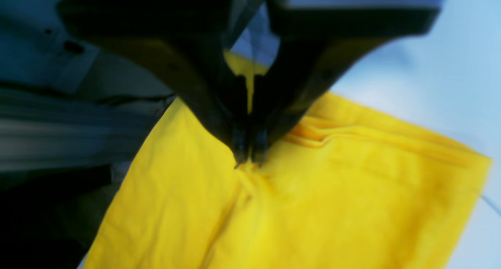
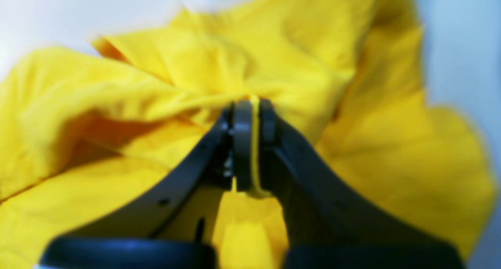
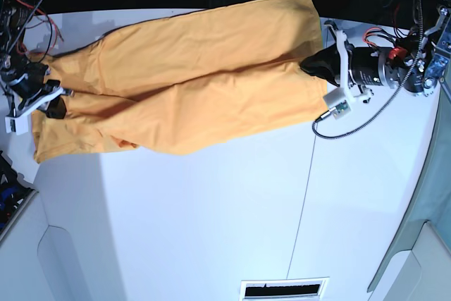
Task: Layout the t-shirt on the table in an organized manner, then fold the t-shirt properly
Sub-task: 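Lift the shirt with both grippers and fling it flat onto the table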
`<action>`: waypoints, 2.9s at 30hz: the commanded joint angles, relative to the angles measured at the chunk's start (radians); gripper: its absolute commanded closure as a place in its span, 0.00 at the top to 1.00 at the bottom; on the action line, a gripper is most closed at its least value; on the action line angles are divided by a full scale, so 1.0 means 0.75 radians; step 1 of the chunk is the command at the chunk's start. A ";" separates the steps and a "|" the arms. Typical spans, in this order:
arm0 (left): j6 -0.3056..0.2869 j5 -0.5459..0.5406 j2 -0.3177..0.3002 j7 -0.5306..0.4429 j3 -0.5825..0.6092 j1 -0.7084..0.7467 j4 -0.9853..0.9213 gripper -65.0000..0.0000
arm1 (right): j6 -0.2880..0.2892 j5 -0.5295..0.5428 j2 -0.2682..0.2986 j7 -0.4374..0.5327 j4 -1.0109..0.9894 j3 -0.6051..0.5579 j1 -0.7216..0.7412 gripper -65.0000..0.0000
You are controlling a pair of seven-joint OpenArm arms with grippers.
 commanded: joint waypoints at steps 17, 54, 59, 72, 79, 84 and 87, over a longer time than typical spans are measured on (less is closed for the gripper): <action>-0.006 0.100 0.092 -0.089 -0.013 -0.020 -0.087 0.00 | 0.008 -0.057 -0.063 0.053 0.024 0.017 0.209 0.55; -0.006 0.010 -0.048 -0.111 -0.222 -0.068 0.180 0.00 | -0.107 -0.164 -0.143 0.124 0.201 0.006 0.306 0.00; -0.006 0.081 -0.063 -0.142 -0.253 -0.203 0.153 0.00 | -0.106 -0.153 -0.142 0.123 0.193 0.004 0.468 0.00; 0.218 0.427 -0.025 -0.499 -0.124 -0.733 -0.623 0.47 | -0.188 -0.455 -0.125 0.365 -0.517 -0.007 0.888 0.44; 0.205 0.386 0.016 -0.365 -0.063 -0.752 -0.796 0.57 | -0.192 -0.376 -0.136 0.341 -0.593 -0.006 0.743 0.59; 0.000 0.090 0.016 -0.234 -0.063 -0.634 -0.732 0.56 | -0.191 -0.318 -0.162 0.343 -0.593 -0.006 0.580 0.59; -0.006 -0.011 0.016 -0.180 -0.063 -0.526 -0.652 0.56 | -0.191 -0.327 -0.169 0.342 -0.593 -0.007 0.497 0.53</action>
